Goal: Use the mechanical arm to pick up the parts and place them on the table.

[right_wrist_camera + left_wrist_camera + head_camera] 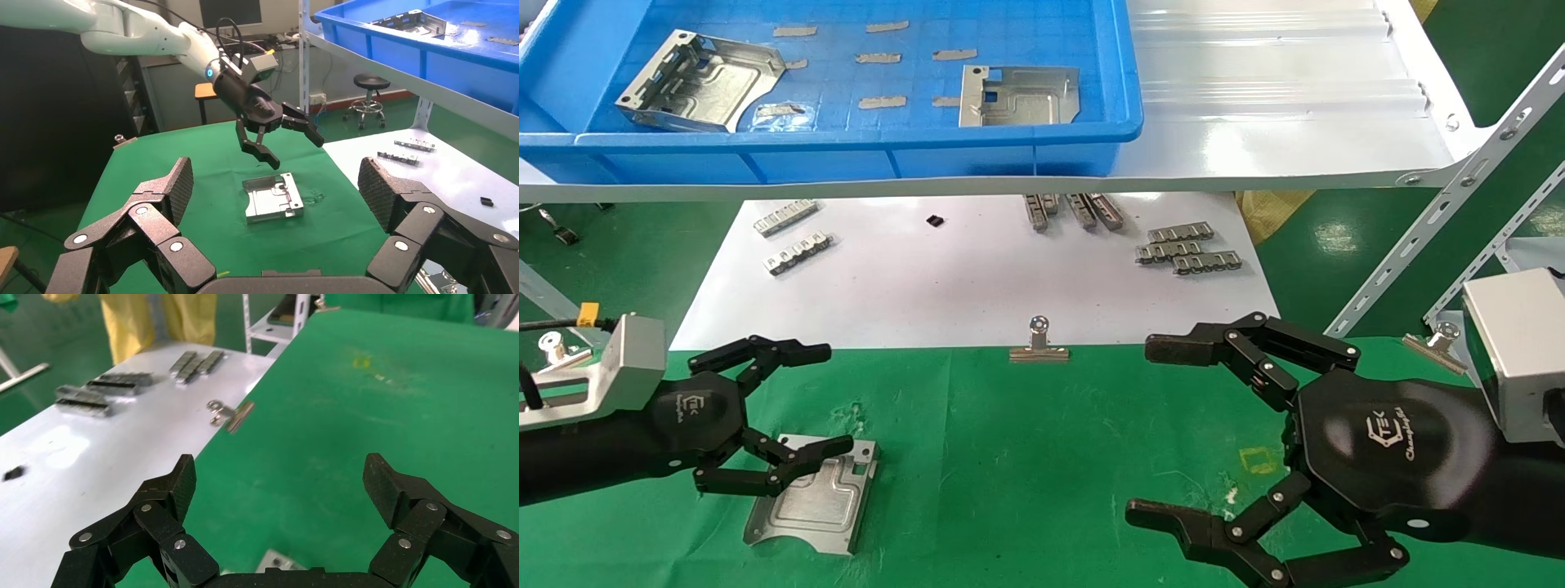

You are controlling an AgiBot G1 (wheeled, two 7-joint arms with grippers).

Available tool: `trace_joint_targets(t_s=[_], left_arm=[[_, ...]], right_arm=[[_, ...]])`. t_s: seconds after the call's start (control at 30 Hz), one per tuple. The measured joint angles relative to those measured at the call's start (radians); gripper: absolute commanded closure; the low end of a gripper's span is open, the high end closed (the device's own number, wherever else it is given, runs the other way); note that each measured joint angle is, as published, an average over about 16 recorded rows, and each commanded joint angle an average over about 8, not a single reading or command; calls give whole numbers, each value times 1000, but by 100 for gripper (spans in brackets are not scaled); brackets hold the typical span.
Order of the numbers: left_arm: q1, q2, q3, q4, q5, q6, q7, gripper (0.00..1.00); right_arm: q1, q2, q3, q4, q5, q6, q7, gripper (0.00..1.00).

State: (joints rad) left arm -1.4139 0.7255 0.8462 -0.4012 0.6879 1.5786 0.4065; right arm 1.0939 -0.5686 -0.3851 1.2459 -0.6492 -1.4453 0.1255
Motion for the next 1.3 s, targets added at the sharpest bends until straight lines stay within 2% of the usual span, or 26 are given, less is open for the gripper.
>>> trace_joint_targets(t_s=[1.3], left_arm=[[275, -93, -459, -715, 35, -67, -481, 0]], right_arm=[[0, 0, 0, 0, 0, 0, 0, 0]])
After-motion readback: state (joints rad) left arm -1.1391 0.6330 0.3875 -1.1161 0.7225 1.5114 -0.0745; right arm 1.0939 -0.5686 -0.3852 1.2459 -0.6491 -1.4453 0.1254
